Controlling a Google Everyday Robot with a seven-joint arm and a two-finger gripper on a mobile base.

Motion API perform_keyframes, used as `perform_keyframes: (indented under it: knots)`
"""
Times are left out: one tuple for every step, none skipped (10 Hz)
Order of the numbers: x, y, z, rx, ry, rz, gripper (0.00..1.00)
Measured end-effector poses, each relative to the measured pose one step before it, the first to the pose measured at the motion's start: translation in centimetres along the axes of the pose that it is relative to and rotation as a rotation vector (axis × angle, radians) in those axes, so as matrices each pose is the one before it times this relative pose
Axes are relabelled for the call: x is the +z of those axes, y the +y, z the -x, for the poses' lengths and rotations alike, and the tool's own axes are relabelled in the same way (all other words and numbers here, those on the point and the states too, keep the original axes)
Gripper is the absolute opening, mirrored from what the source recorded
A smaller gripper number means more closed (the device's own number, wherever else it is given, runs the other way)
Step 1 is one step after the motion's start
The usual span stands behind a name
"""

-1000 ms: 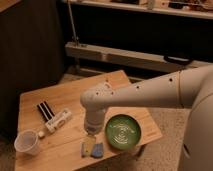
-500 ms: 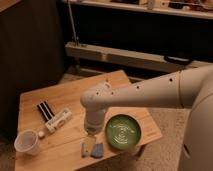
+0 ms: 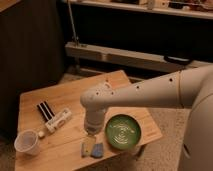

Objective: Place the eraser in the ceramic cup

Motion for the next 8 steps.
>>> perform_keyframes:
  knots:
    - [0.003, 0.001, -0.001, -0.00003, 0.0001, 0.00006, 0.8]
    - [0.0, 0.0, -0.001, 0.00003, -0.00004, -0.00001, 0.8]
    - [-0.001, 0.001, 0.003, -0.00007, -0.00002, 0.0, 0.8]
    - [0.001, 0.012, 0.013, -0.00033, -0.00005, 0.00009, 0.8]
    - [0.001, -0.002, -0.003, 0.00008, 0.0, 0.00003, 0.8]
    - [0.0, 0.0, -0.001, -0.00007, 0.00003, -0.00005, 0.8]
    - [0.001, 0.0, 0.001, 0.00003, -0.00002, 0.00003, 0.8]
    - [-0.059, -0.057, 0.071, 0.00056, -0.00161, -0.00087, 0.8]
